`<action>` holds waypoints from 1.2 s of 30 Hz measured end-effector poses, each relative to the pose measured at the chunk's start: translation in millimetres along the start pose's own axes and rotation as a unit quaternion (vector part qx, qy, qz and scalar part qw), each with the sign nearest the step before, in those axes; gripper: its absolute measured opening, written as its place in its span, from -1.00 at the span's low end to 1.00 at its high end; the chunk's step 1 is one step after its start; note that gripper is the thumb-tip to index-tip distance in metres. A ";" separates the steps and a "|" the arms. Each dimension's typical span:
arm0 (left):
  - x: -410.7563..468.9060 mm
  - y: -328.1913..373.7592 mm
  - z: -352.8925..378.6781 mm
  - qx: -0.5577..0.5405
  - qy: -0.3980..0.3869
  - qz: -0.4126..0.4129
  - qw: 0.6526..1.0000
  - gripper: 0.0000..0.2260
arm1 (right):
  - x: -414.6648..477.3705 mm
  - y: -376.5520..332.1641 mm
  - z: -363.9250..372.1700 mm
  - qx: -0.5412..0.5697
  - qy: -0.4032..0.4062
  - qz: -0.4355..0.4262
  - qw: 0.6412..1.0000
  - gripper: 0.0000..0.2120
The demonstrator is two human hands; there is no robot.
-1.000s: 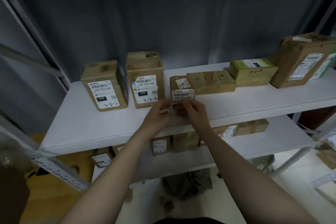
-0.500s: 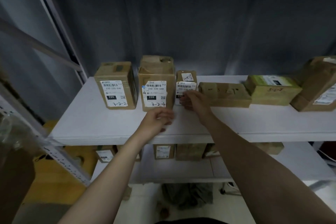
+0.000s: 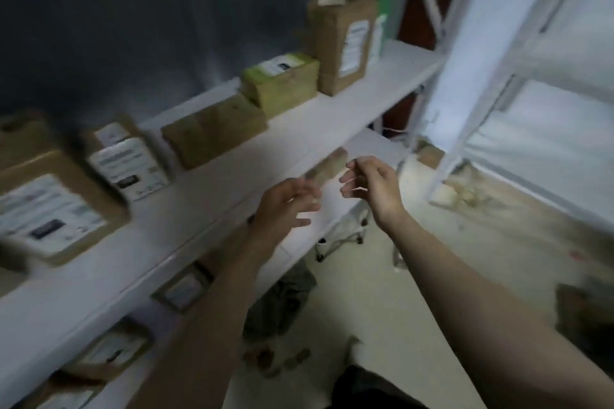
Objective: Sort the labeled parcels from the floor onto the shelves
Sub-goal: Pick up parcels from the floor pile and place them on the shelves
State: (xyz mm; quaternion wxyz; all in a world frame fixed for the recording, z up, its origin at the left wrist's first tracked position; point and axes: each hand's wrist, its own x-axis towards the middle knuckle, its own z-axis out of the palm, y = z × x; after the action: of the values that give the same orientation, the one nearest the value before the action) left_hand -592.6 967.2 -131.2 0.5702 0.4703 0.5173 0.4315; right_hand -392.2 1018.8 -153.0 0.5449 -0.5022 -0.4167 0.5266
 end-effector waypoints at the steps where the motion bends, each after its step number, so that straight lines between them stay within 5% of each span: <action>1: 11.1 -6.6 24.3 -0.001 -0.035 -0.021 0.999 -0.87 | -6.2 4.8 -34.7 -0.006 0.035 0.011 0.999 -0.75; 9: 71.9 -76.4 231.9 0.104 -0.201 -0.117 0.967 -0.80 | -46.5 76.9 -286.5 0.045 0.282 0.121 0.951 -0.80; 20: 232.7 -257.5 509.3 0.178 -0.229 -0.357 0.888 -0.88 | 28.7 235.4 -557.8 0.165 0.456 0.331 0.809 -0.81; 26: 306.8 -385.9 615.2 0.238 -0.262 -0.444 0.823 -0.87 | 44.8 342.5 -645.4 0.252 0.501 0.409 0.719 -0.83; 30: 352.8 -476.9 669.6 0.234 -0.250 -0.471 0.813 -0.84 | 50.1 434.0 -678.4 0.304 0.543 0.439 0.648 -0.84; 36: 398.1 -629.3 731.5 0.287 -0.335 -0.491 0.751 -0.78 | 75.5 585.5 -727.1 0.278 0.563 0.467 0.623 -0.78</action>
State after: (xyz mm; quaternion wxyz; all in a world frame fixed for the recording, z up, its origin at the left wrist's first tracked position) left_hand 176.1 1174.5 -806.3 0.6781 0.4080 0.5524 -0.2616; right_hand 239.1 980.4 -843.8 0.4679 -0.6524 0.4275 0.4156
